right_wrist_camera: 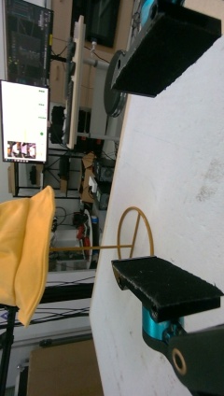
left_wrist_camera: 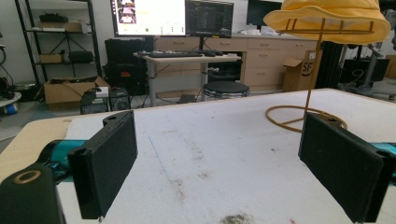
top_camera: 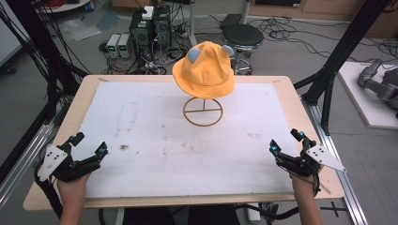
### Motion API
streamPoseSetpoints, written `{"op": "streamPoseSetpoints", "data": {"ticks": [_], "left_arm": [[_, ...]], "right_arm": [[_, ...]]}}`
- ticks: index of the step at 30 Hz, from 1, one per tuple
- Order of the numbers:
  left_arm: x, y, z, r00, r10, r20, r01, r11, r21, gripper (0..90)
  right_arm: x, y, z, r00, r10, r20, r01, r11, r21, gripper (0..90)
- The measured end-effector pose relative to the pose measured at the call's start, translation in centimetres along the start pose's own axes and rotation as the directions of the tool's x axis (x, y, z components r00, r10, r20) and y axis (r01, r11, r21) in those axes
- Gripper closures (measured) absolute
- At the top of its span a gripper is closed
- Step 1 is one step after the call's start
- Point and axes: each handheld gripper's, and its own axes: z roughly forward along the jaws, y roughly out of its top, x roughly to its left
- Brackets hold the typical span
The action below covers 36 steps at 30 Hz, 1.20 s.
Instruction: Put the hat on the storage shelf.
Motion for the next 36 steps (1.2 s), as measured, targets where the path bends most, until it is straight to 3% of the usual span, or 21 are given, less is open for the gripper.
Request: {"op": "streamPoseSetpoints", "data": {"ticks": [17, 36], "left_arm": [[-0.7, -0.1, 1.0, 0.9991, 0.029, 0.032, -0.029, 0.9994, 0.019, 12.1], [-0.6, -0.2, 1.1, 0.9993, 0.024, 0.029, -0.025, 0.9994, 0.024, 12.1]], "right_arm": [[0.0, -0.4, -0.8, 0.9999, -0.005, 0.014, 0.005, 1.000, 0.021, 12.4], [-0.3, -0.3, -1.2, 0.9992, -0.025, 0.031, 0.024, 0.999, 0.024, 12.5]]}}
